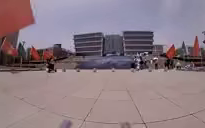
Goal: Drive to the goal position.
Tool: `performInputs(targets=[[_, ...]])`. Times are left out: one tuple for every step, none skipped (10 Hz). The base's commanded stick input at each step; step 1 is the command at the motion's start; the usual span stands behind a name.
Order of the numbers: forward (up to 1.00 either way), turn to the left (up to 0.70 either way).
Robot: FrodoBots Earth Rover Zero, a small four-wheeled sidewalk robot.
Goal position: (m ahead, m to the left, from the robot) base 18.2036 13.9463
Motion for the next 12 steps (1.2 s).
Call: performInputs(targets=[[1.00, -0.01], [1.00, -0.01], [1.00, -0.01], [1.00, -0.01], [1.00, -0.01], [1.00, -0.01], [1.00, -0.01], [1.00, -0.01], [1.00, -0.01], [1.00, -0.01], [1.00, -0.01], [1.00, -0.01]])
